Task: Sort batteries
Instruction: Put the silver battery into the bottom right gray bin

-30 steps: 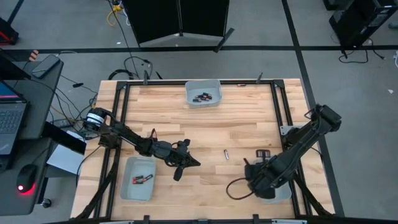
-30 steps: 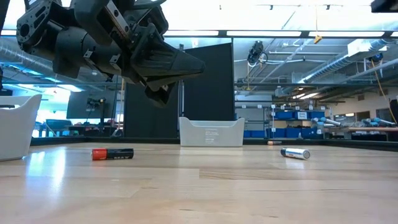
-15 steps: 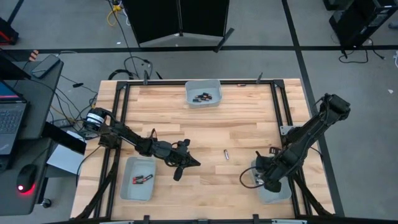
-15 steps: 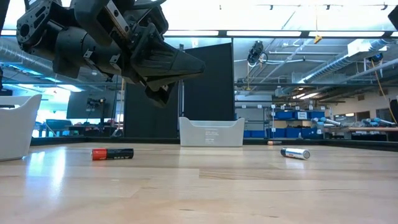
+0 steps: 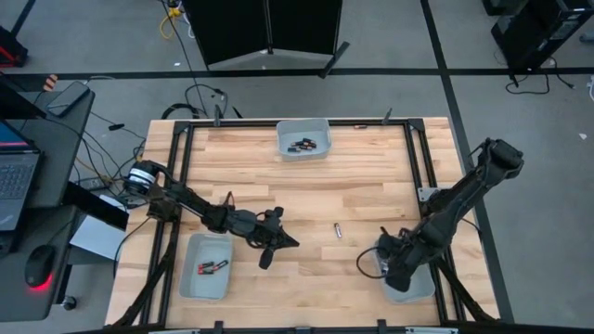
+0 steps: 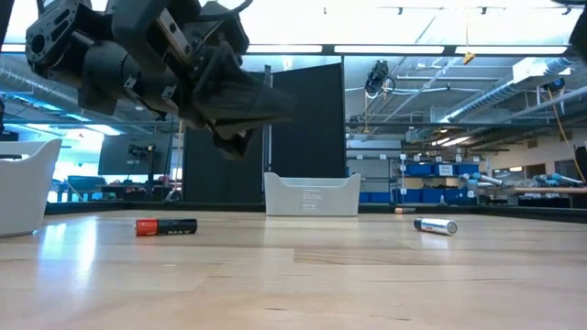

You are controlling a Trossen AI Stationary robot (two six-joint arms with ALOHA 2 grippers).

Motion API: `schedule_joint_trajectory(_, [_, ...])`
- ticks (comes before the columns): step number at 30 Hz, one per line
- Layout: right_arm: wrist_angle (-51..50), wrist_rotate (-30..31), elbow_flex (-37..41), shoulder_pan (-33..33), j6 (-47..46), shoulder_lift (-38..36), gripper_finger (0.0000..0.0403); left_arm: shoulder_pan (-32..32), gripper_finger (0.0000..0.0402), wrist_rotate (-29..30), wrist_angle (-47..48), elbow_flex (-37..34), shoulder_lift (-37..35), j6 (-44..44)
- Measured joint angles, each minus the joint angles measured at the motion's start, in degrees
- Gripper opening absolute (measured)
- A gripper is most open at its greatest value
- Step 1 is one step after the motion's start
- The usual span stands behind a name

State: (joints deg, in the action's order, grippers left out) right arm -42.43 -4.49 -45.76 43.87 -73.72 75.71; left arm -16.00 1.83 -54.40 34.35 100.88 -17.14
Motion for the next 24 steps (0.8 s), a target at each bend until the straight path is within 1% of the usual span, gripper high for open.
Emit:
schedule_joint_trajectory(2, [5.2,-0.1,3.3,-0.2,-2.7,0.0,0.0058,0.3,0.0006,0.0,3.0,0.0,-1.1,0.3])
schedule_joint_trajectory(4, [7.5,-0.1,6.3,-0.2,-5.2,0.0,0.0058,0.5,0.0006,0.0,6.3,0.1,-2.9,0.8])
schedule_joint_trajectory(7, [6.3,-0.2,8.7,-0.2,-8.2,-0.1,0.0058,0.7,0.0006,0.1,12.5,1.4,-5.3,1.9])
schedule_joint_trajectory(9, [4.5,0.3,9.0,-0.2,-9.2,0.0,0.0058,0.8,0.0006,0.1,18.1,3.6,-6.3,2.3])
schedule_joint_trajectory(11, [2.9,1.2,9.2,-0.3,-9.7,0.1,0.0058,0.9,0.0006,0.1,24.3,6.0,-6.6,3.3])
schedule_joint_trajectory(13, [3.3,1.6,9.1,-0.5,-9.9,0.1,0.0058,0.9,0.0006,0.1,29.7,8.5,-6.5,4.7])
schedule_joint_trajectory(15, [2.9,1.7,9.1,-0.5,-10.4,0.1,0.0058,0.9,0.0006,0.3,33.2,10.5,-6.5,5.9])
schedule_joint_trajectory(19, [2.9,1.9,9.1,-0.4,-10.5,0.1,0.0061,0.9,0.0006,1.2,34.5,12.5,-6.5,6.4])
schedule_joint_trajectory(21, [3.0,2.3,9.1,-0.4,-10.3,0.1,0.0077,0.9,0.0006,1.3,34.5,13.0,-6.5,6.4])
schedule_joint_trajectory(24, [2.8,2.3,9.1,-0.4,-10.3,0.1,0.0113,0.9,0.0006,1.3,34.8,13.0,-6.5,6.4])
